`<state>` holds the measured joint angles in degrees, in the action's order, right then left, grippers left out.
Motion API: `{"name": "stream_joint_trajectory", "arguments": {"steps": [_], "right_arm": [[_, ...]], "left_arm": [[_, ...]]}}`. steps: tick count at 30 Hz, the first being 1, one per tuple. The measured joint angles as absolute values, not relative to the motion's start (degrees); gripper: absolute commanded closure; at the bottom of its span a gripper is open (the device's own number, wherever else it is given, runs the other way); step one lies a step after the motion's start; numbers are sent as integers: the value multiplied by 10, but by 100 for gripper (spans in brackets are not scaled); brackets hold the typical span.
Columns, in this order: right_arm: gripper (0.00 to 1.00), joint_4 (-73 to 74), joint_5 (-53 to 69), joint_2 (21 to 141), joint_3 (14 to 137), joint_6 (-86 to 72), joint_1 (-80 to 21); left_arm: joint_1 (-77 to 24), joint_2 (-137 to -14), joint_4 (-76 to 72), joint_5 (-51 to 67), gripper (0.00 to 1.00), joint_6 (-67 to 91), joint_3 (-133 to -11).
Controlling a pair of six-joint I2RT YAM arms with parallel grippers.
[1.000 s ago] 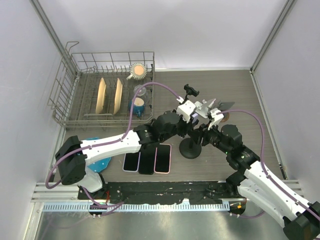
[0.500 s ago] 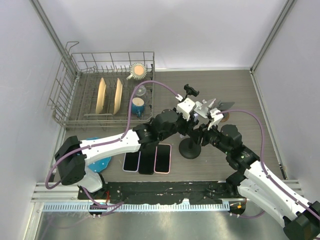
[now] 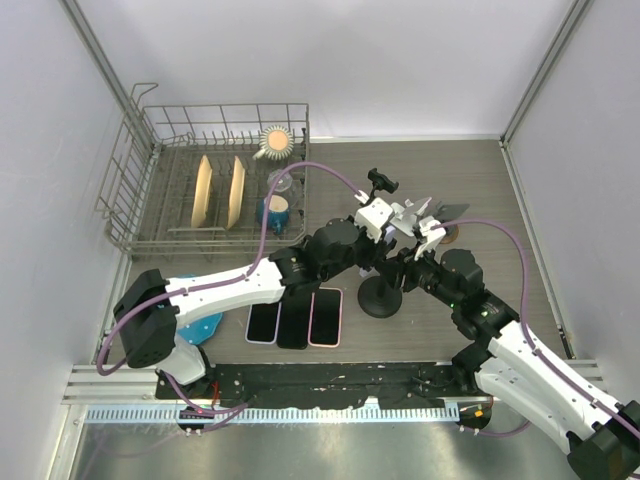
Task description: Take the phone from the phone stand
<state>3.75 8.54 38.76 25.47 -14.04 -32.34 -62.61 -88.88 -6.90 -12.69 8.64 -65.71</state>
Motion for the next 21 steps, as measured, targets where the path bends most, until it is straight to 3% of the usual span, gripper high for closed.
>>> {"name": "stream_joint_trajectory", "arguments": {"steps": [21], "right_arm": [[99, 33, -12, 417, 266, -83, -398]], "left_arm": [[-625, -928, -174, -160, 100, 121, -649]]}}
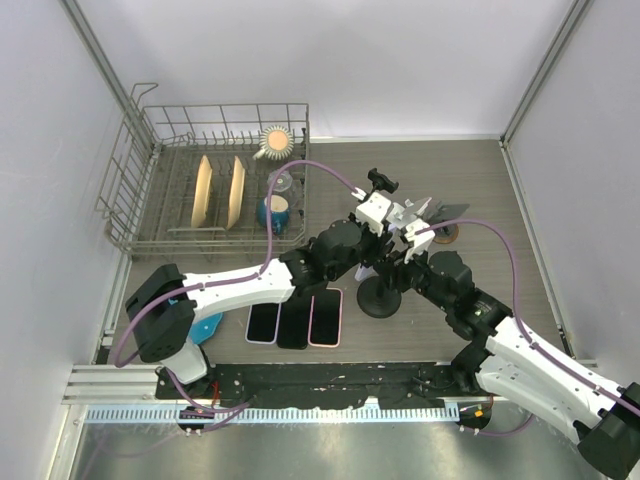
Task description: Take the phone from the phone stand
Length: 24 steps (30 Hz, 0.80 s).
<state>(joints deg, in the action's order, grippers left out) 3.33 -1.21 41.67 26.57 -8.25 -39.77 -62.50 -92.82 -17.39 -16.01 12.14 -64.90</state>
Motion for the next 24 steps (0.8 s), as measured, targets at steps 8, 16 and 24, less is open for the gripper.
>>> {"name": "stream_joint_trajectory", "arguments": {"steps": [8, 16, 24], "right_arm": [[99, 39, -19, 407, 265, -79, -402], [99, 41, -24, 404, 264, -86, -409], [99, 39, -1, 400, 262, -102, -423]], "left_arm": [[-617, -930, -194, -162, 100, 144, -641], [-604, -916, -220, -114, 53, 164, -615], [-604, -869, -237, -89, 42, 157, -556]]}}
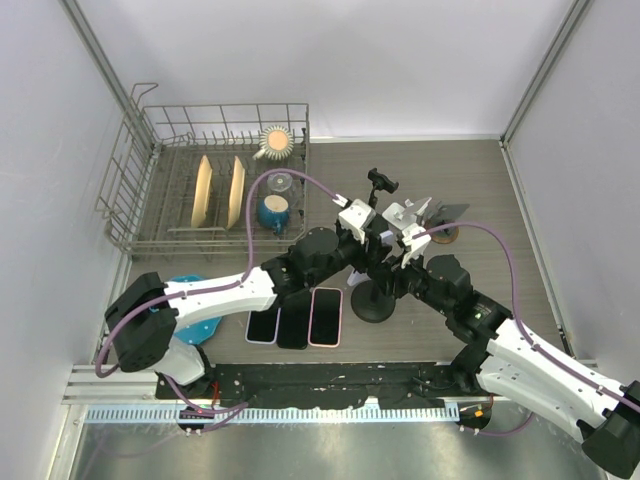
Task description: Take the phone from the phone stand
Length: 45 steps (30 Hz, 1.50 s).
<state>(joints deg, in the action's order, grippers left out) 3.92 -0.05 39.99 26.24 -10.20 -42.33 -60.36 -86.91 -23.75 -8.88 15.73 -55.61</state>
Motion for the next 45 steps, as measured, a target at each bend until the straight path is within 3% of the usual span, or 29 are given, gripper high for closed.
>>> {"name": "stream_joint_trajectory", "arguments": {"steps": [19, 22, 23, 24, 45], "right_arm": [[99, 39, -2, 400, 262, -104, -423], [99, 39, -1, 402, 262, -104, -423], [99, 38, -1, 402, 262, -104, -424], [99, 37, -1, 403, 262, -104, -424], [99, 26, -72, 432, 269, -72, -434]], "left_arm": [[-604, -859, -219, -93, 58, 104, -549], [-604, -872, -215, -87, 77, 98, -551], [-604, -876, -215, -83, 95, 98, -554], [-603, -879, -215, -77, 100, 97, -557], [-590, -959, -254, -58, 100, 120, -626]]}}
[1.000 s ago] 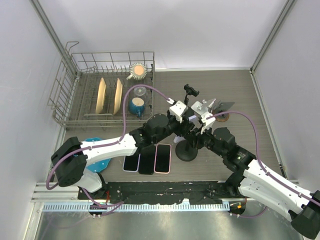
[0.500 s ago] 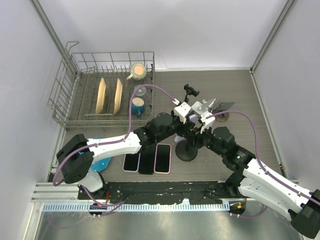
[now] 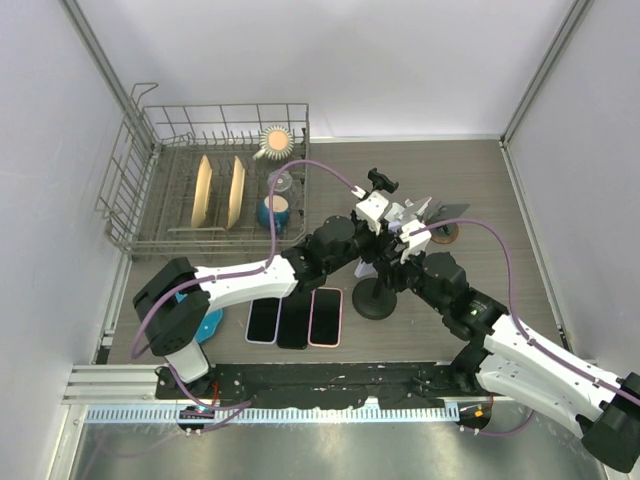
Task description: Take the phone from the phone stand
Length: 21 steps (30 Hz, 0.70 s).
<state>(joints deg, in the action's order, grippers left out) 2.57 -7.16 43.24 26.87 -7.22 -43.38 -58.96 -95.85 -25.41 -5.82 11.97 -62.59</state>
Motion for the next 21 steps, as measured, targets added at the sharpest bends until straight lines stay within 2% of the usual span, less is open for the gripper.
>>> {"name": "stream_joint_trajectory", "arguments": {"steps": [21], "right_arm": [[99, 15, -100, 432, 267, -75, -451]], "left_arm": [[-519, -951, -287, 53, 100, 200, -597]]}}
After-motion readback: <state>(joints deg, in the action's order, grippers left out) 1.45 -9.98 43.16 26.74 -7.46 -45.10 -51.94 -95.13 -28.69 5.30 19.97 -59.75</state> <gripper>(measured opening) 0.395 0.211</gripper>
